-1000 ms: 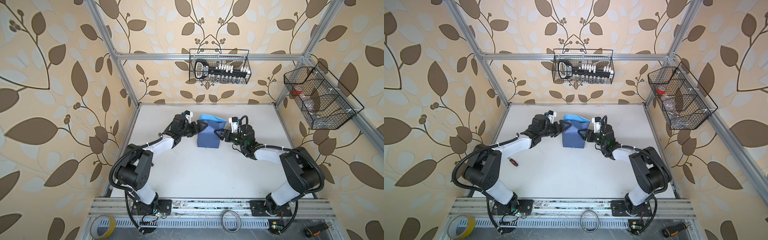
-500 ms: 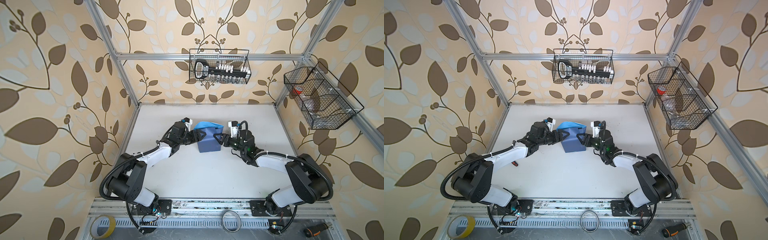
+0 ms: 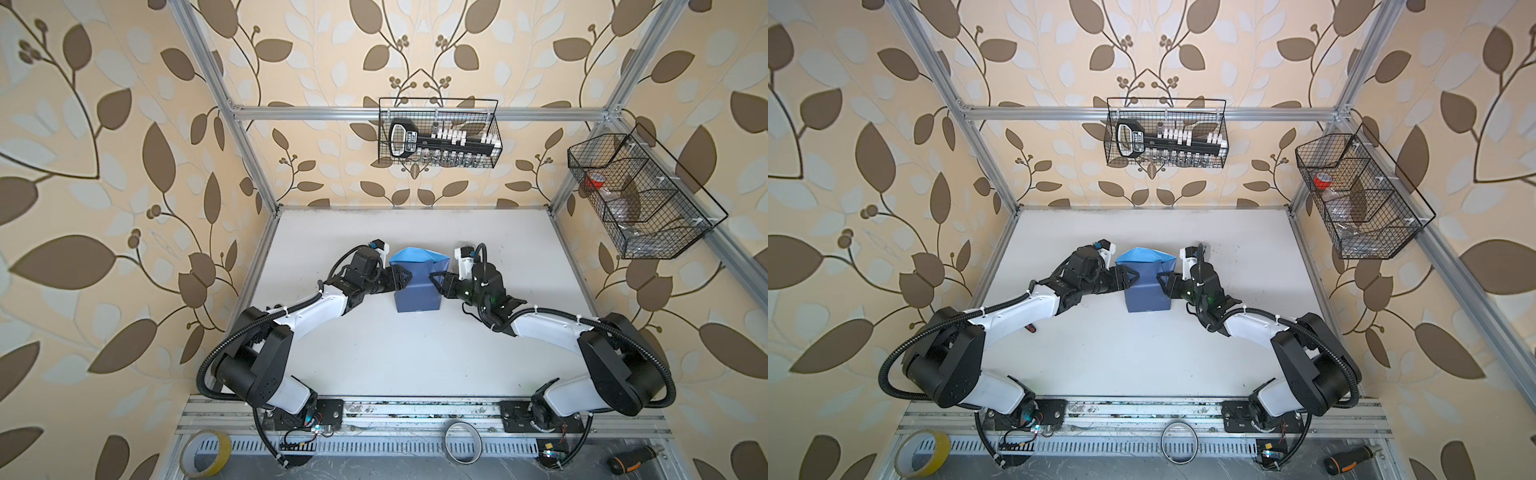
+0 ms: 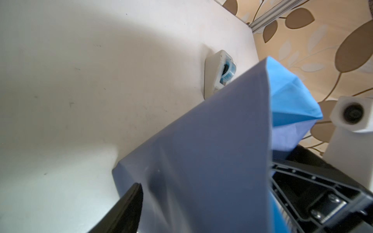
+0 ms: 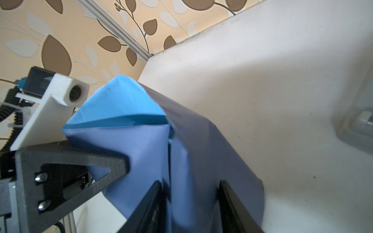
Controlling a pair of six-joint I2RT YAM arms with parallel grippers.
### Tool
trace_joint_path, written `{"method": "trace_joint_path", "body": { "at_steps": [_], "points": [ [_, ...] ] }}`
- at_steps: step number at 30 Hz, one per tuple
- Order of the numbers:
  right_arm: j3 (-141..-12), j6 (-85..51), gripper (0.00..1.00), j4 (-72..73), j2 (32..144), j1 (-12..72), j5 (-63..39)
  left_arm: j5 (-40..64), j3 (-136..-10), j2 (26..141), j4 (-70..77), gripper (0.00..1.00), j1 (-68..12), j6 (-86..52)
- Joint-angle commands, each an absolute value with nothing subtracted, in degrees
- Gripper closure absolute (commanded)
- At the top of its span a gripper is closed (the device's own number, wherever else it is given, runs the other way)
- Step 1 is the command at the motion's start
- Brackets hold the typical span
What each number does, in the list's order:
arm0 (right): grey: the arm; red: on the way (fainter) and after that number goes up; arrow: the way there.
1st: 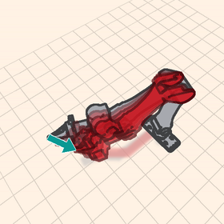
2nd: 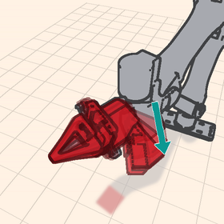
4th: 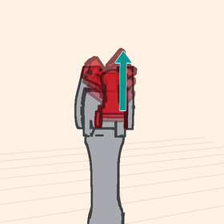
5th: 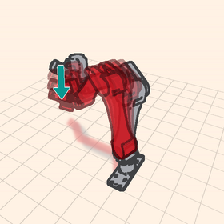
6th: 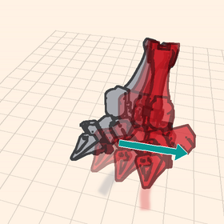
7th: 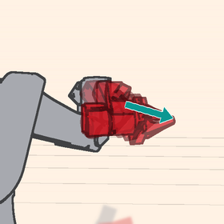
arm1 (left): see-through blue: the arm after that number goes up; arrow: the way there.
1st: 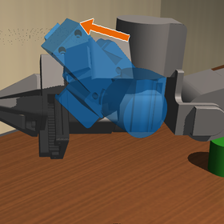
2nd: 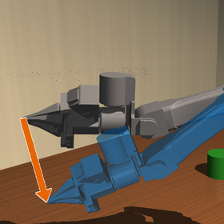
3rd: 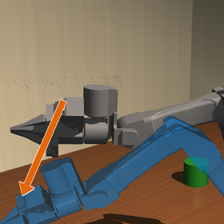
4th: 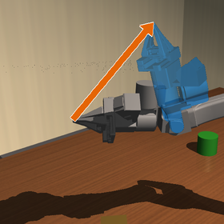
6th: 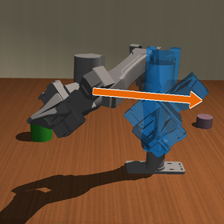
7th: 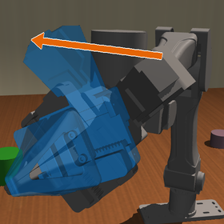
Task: Wrap a gift box in wrapping paper
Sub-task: Stand up the gift box at the center of the table.
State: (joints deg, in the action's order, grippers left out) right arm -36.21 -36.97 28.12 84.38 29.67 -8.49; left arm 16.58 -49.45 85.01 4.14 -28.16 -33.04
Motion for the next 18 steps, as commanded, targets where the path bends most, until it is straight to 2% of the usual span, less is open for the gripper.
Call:
{"method": "trace_joint_path", "body": {
  "at_steps": [1,7,14,18],
  "points": [
    [-34.63,-34.59,0.55,23.81,85.74,29.93,-6.32,10.69,-52.76,83.57,1.01,0.30,-28.34,-29.26],
    [-33.94,-34.34,0.57,24.65,86.04,29.97,-7.09,6.16,-55.92,84.80,-1.94,0.32,-28.39,-26.71],
    [-35.29,-31.85,0.54,23.51,85.33,29.97,-6.07,6.39,-56.57,87.85,-2.31,0.52,-28.39,-24.31],
    [-38.64,-26.88,0.48,17.98,83.86,29.97,-1.41,6.55,-54.74,87.88,-1.80,0.55,-28.40,-23.17]
  ]
}}
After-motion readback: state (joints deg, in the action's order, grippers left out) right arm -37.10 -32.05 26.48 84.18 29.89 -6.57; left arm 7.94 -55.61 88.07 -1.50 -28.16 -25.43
